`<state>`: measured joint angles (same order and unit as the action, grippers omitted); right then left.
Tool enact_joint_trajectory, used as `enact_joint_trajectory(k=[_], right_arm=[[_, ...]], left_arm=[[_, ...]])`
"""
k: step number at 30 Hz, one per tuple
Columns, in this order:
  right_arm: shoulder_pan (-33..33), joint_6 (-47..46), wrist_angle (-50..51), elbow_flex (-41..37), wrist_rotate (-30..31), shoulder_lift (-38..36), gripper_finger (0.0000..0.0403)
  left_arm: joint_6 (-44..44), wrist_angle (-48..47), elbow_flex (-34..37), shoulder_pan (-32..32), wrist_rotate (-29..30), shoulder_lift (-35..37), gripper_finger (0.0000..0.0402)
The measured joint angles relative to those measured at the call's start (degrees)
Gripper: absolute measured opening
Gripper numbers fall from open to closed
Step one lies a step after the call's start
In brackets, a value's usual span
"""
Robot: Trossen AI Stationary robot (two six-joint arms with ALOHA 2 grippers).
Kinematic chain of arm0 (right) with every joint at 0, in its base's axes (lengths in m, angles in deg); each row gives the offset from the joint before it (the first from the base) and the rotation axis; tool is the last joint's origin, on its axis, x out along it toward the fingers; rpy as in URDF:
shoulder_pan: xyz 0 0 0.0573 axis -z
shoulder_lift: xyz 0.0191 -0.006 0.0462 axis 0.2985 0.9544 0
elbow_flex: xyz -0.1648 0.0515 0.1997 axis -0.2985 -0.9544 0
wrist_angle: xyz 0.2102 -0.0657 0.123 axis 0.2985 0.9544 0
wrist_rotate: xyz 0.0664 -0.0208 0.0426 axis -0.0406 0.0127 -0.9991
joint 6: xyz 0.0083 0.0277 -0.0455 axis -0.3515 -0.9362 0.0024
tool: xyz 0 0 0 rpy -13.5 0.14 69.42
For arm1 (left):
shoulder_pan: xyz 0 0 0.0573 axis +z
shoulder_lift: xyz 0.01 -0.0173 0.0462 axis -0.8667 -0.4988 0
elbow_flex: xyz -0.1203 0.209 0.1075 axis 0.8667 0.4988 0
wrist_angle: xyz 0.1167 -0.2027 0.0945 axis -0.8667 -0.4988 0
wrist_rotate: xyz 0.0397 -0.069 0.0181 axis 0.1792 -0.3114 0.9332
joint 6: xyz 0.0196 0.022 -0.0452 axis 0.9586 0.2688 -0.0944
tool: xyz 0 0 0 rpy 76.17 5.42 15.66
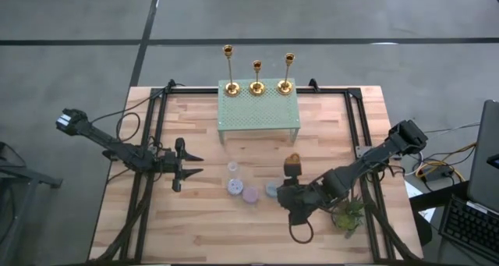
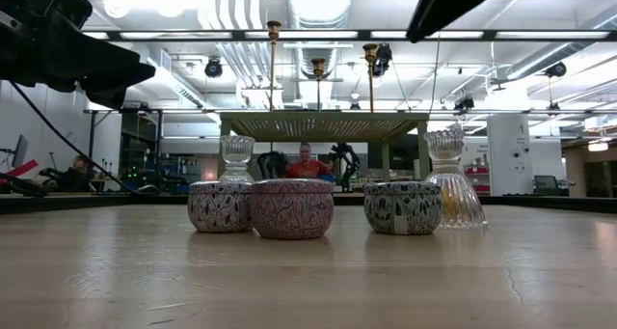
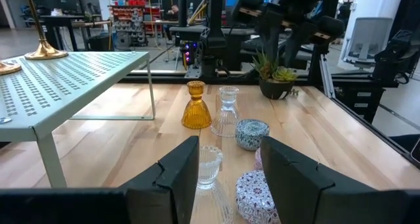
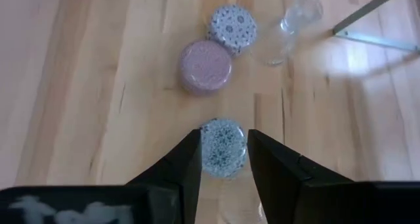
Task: Pick & Place candle stick holders
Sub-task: Put the gold candle holder on the shelf
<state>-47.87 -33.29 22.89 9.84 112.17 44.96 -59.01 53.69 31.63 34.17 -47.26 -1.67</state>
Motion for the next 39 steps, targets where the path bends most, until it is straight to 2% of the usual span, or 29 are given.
enact_joint_trajectory(k=[5,11,21,22,25,27,29,33,39], right_arm=[[-0.48,-2.19,1.46,-0.85,-0.02,0.0,0.0102],[-1.33,-3.83,-0.11,-5.59,0.0,-1.73,0.0084],[-0.34,-5.39,-5.45,-17.33,0.3,-13.11,0.0058],[-0.12,-5.39,-5.42,-18.31,1.27,-14.56,0.0057],[-0.13,-5.39,-5.6,-21.45,9.49,-19.39,0.0054],[-0.19,-8.01,-7.15,-23.27,12.52,-21.86,0.0054],[-0.18,-11.9,-8.77,-25.23,12.25,-23.86,0.0055],[-0.24,-13.22,-12.8,-29.46,10.83,-26.54,0.006],[0.81,-22.82,-13.89,-36.42,10.79,-28.48,0.0079]], left_arm=[[0.0,-0.02,0.0,0.0,0.0,0.0,0.0168],[0.0,-0.02,0.0,-0.01,0.0,0.0,0.0168],[0.0,-0.02,0.0,-0.01,0.0,0.02,0.0168],[0.0,-0.04,0.0,0.0,0.0,0.0,0.0168],[0.0,-0.03,0.0,0.0,0.0,0.02,0.0168],[0.0,-0.04,0.0,-0.02,0.0,0.0,0.0168],[0.0,-0.02,0.0,0.0,0.0,0.0,0.0168],[0.0,-0.04,0.0,-0.01,0.0,0.0,0.0168],[0.0,-0.04,0.0,0.0,0.0,0.0,0.0168]])
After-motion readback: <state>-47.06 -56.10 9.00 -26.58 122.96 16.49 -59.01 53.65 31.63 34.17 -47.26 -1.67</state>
